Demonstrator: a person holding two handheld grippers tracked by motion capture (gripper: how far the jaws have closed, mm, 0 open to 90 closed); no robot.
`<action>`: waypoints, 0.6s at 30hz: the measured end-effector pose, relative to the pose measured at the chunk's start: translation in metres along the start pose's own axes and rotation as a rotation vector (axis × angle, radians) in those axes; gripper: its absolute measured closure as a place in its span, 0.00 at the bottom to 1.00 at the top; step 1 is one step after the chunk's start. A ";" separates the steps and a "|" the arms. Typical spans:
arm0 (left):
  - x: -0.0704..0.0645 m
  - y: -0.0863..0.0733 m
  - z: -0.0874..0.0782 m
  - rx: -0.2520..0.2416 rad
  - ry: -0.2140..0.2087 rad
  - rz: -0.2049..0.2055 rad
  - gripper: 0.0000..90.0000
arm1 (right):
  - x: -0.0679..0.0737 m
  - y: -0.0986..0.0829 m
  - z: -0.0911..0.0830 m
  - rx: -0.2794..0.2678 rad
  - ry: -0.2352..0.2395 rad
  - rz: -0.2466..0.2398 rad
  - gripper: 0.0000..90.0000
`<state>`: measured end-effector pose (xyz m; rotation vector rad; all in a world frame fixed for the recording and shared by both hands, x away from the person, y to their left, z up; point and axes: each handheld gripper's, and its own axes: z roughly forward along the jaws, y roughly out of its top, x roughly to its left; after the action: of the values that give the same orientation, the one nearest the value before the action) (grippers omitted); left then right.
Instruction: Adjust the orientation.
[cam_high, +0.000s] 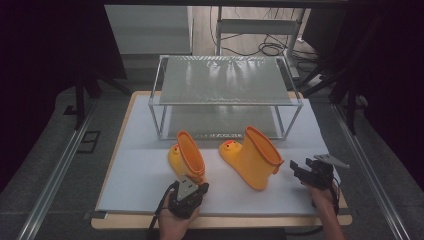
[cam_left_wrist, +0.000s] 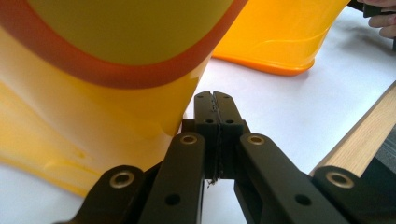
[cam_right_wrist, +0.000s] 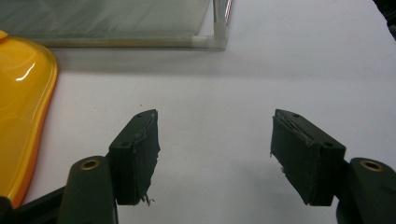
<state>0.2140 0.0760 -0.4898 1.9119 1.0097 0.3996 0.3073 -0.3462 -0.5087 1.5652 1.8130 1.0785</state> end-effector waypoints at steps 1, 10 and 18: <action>0.003 -0.002 -0.004 0.000 0.000 -0.009 1.00 | 0.000 0.000 0.000 0.000 0.000 0.000 0.36; 0.029 -0.018 -0.035 -0.002 0.040 -0.054 1.00 | 0.001 0.001 0.000 0.002 0.016 -0.011 0.37; 0.051 -0.025 -0.050 -0.007 0.079 -0.114 1.00 | 0.001 0.001 0.000 0.003 0.021 -0.013 0.37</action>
<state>0.2016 0.1506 -0.4901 1.8340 1.1618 0.4154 0.3072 -0.3448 -0.5078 1.5479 1.8372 1.0908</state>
